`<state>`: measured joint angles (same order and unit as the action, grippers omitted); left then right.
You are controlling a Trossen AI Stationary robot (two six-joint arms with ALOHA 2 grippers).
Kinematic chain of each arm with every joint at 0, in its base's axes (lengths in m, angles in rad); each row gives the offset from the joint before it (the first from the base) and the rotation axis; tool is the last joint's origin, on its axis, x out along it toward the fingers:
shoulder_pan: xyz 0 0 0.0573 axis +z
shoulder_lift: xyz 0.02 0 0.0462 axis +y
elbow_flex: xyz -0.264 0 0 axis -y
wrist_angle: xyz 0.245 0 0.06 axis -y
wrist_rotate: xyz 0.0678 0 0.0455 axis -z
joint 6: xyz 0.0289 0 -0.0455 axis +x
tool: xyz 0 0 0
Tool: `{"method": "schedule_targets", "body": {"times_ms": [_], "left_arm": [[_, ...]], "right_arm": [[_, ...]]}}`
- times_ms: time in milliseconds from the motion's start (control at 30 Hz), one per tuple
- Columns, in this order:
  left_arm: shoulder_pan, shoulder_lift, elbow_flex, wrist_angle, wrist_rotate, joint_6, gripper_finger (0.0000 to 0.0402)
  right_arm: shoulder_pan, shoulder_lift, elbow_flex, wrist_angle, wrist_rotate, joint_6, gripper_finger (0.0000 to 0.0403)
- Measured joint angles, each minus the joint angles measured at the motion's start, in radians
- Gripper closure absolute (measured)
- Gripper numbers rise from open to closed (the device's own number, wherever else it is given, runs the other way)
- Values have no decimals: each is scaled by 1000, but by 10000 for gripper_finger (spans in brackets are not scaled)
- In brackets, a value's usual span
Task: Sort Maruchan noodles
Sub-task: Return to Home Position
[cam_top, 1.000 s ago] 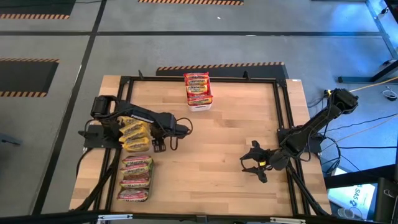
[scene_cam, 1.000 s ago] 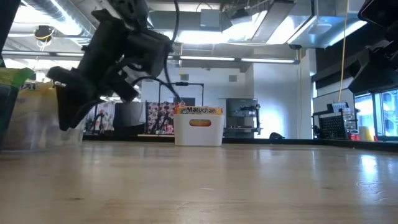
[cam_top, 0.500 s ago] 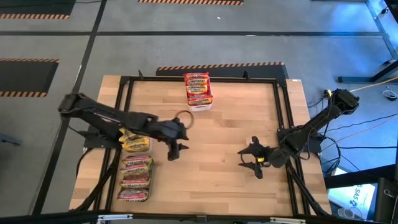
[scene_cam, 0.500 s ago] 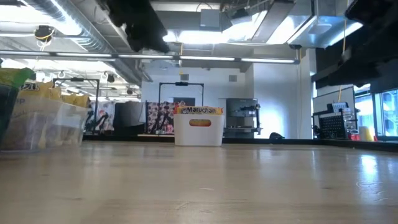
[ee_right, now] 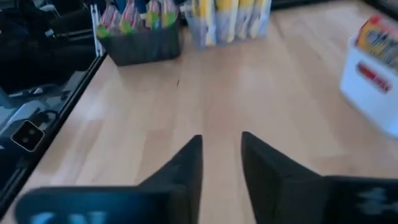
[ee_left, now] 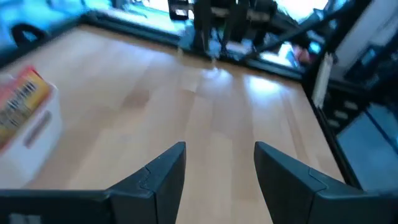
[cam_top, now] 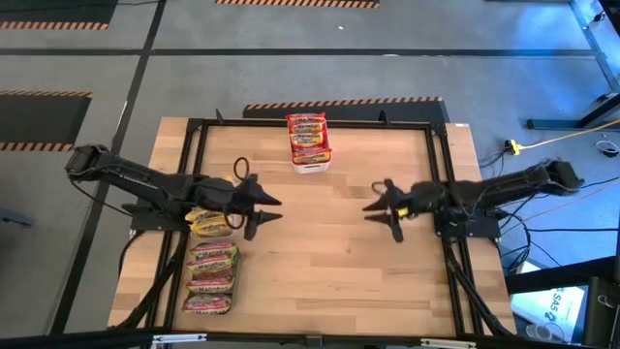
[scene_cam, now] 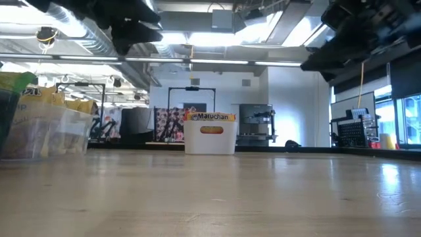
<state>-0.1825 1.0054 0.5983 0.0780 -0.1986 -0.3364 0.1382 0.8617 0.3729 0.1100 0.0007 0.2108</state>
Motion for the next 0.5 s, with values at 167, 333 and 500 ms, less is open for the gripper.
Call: {"method": "schedule_targets", "body": {"times_ms": [167,333,500], "left_arm": [[5,0,-12,11,-11,175,220],[80,-55,-151,214,59,284,225],[177,-158,-319,407,194,252,225]], "right_arm": [[-181,-48,0,4,-197,-106,365],[-302,-101,-54,54,-357,-114,399],[-387,-188,-143,124,-414,-103,393]]}}
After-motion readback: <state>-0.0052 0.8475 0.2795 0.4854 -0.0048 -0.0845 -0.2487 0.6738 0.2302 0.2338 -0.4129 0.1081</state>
